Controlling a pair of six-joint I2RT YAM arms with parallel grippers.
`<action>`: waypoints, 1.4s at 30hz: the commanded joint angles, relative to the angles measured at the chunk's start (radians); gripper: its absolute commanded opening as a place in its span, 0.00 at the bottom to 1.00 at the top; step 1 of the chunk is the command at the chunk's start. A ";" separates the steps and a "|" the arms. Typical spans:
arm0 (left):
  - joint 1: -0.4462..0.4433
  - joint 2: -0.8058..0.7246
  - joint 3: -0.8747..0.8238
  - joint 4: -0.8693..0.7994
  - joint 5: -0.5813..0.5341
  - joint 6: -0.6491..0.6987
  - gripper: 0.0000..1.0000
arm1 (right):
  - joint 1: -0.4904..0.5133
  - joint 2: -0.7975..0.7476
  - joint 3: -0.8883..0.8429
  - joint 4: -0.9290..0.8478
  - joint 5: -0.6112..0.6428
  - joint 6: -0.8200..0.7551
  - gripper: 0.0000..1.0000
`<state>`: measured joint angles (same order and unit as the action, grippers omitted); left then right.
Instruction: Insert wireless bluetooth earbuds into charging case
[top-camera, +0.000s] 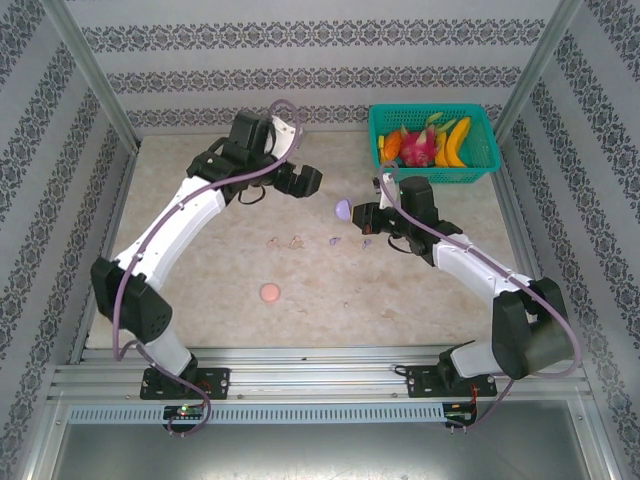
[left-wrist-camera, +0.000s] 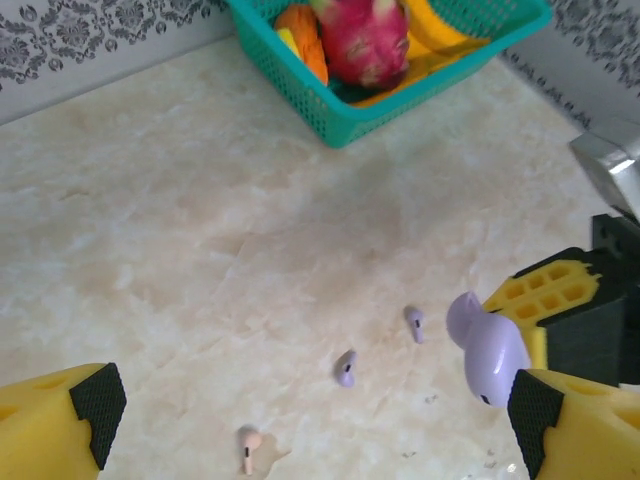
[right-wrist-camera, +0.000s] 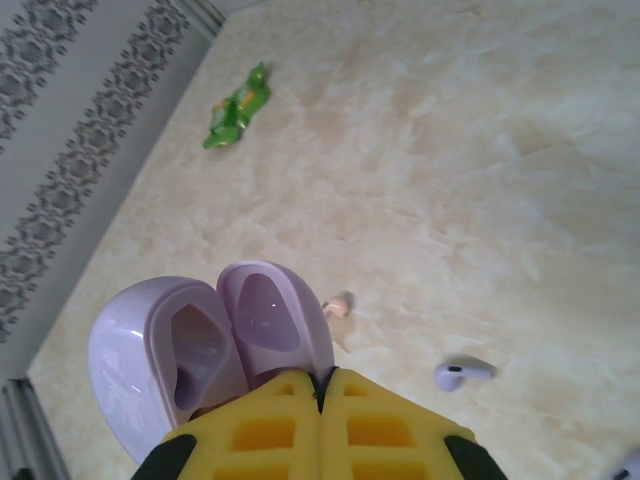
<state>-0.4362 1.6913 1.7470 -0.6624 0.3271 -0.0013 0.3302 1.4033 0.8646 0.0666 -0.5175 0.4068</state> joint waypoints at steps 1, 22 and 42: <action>0.018 0.091 0.157 -0.179 0.034 0.111 1.00 | 0.009 -0.007 0.043 -0.065 0.084 -0.096 0.00; 0.019 0.459 0.567 -0.562 0.391 0.298 0.99 | 0.109 -0.033 0.028 -0.004 0.327 -0.446 0.00; 0.008 0.489 0.440 -0.611 0.531 0.343 0.68 | 0.152 -0.024 -0.015 0.165 0.317 -0.515 0.00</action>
<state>-0.4252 2.1567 2.2009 -1.2503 0.8173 0.3122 0.4694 1.3918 0.8513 0.1936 -0.1951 -0.0868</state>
